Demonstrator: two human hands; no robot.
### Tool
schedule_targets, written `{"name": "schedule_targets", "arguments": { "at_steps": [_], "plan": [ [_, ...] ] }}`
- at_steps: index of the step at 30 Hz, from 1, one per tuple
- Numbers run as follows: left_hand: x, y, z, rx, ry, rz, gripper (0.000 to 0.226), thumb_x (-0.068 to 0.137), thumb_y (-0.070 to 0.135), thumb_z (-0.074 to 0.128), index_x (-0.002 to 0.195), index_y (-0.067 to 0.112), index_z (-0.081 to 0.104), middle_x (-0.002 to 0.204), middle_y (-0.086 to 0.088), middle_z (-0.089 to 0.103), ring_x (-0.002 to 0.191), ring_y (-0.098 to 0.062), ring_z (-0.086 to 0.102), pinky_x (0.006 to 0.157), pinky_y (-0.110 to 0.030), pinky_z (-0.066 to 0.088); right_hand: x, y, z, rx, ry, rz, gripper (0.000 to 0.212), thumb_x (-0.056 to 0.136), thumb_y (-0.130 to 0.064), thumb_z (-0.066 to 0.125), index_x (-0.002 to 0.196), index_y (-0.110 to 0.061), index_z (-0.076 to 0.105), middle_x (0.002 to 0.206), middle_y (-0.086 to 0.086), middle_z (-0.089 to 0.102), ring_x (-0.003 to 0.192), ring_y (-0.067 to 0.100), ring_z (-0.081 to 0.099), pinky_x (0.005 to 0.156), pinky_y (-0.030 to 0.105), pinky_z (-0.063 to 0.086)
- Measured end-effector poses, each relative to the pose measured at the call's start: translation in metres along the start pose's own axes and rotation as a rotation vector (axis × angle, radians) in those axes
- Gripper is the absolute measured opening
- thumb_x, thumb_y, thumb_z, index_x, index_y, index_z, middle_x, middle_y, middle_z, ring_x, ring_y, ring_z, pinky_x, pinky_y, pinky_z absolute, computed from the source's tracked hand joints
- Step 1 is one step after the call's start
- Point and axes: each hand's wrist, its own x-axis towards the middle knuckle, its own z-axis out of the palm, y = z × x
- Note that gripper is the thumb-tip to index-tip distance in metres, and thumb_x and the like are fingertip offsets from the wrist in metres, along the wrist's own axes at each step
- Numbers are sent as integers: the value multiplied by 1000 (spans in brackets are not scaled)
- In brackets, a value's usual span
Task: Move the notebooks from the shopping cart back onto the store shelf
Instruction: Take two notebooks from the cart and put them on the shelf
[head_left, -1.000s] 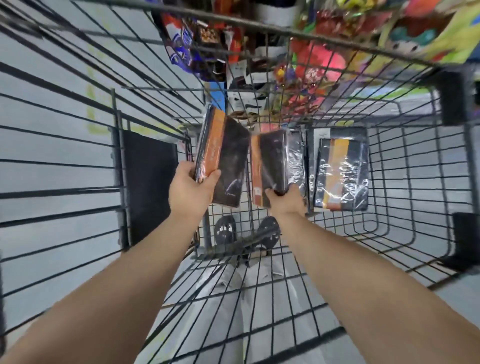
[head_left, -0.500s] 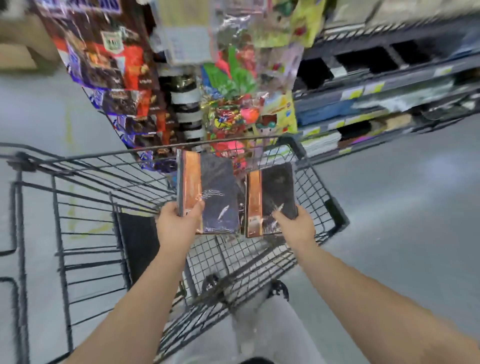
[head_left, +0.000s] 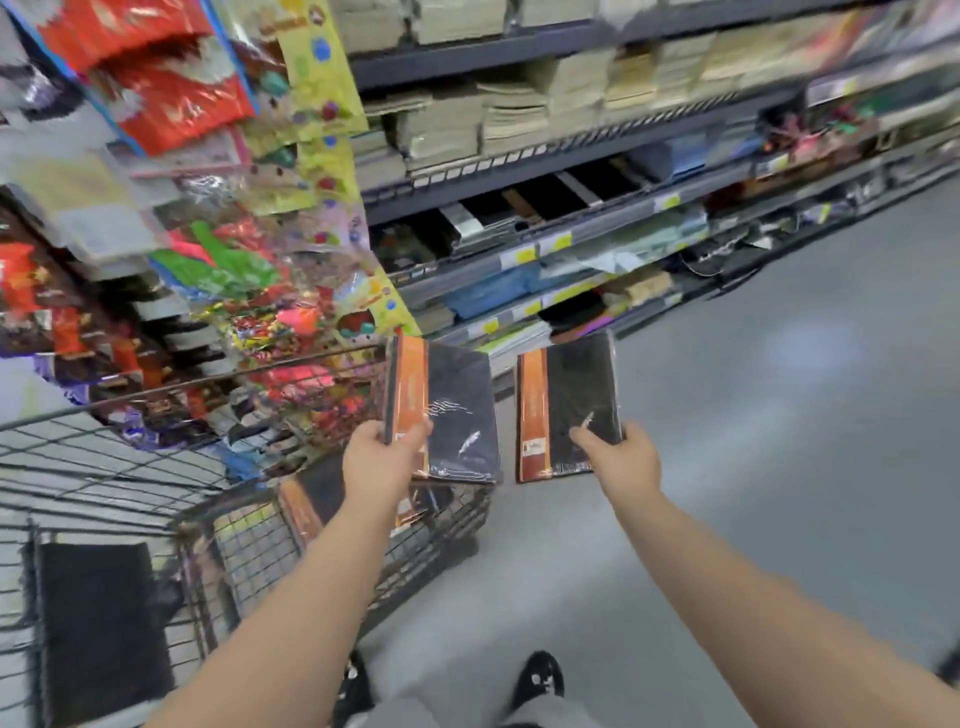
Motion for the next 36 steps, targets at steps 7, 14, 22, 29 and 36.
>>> {"name": "schedule_targets", "arguments": {
  "at_steps": [7, 14, 22, 29, 36],
  "plan": [
    [-23, 40, 95, -52, -2, -1, 27, 78, 33, 74, 94, 12, 67, 83, -2, 64, 65, -11, 55, 54, -22, 38, 65, 8, -87, 60, 53, -18, 15, 74, -25, 75, 82, -21, 64, 83, 2, 70, 81, 23, 66, 76, 31, 51],
    [-10, 66, 158, -37, -41, 24, 11, 82, 29, 72, 89, 22, 68, 74, 3, 65, 60, -4, 56, 52, -19, 38, 133, 3, -118, 85, 54, 27, 19, 75, -26, 76, 79, -20, 59, 85, 5, 69, 79, 24, 65, 74, 33, 52],
    [55, 78, 246, -85, 23, -103, 29, 76, 36, 75, 92, 14, 66, 80, 0, 66, 72, -17, 61, 69, -28, 42, 245, -26, -120, 59, 2, 56, 31, 73, -30, 77, 95, -11, 64, 92, 8, 70, 84, 25, 67, 81, 39, 56],
    [108, 107, 293, -20, 67, -185, 23, 74, 38, 75, 75, 22, 60, 74, 1, 64, 75, -23, 62, 70, -32, 47, 334, -63, -111, 109, -103, 54, 18, 74, -23, 78, 81, -19, 61, 91, 9, 70, 83, 23, 67, 81, 39, 56],
    [152, 126, 330, 47, 175, -239, 23, 74, 38, 76, 78, 17, 67, 76, -4, 69, 80, -28, 66, 77, -35, 50, 415, -99, -82, 178, -312, 110, 14, 79, -21, 75, 85, -15, 63, 83, 4, 67, 72, 16, 62, 65, 26, 50]
  ]
}}
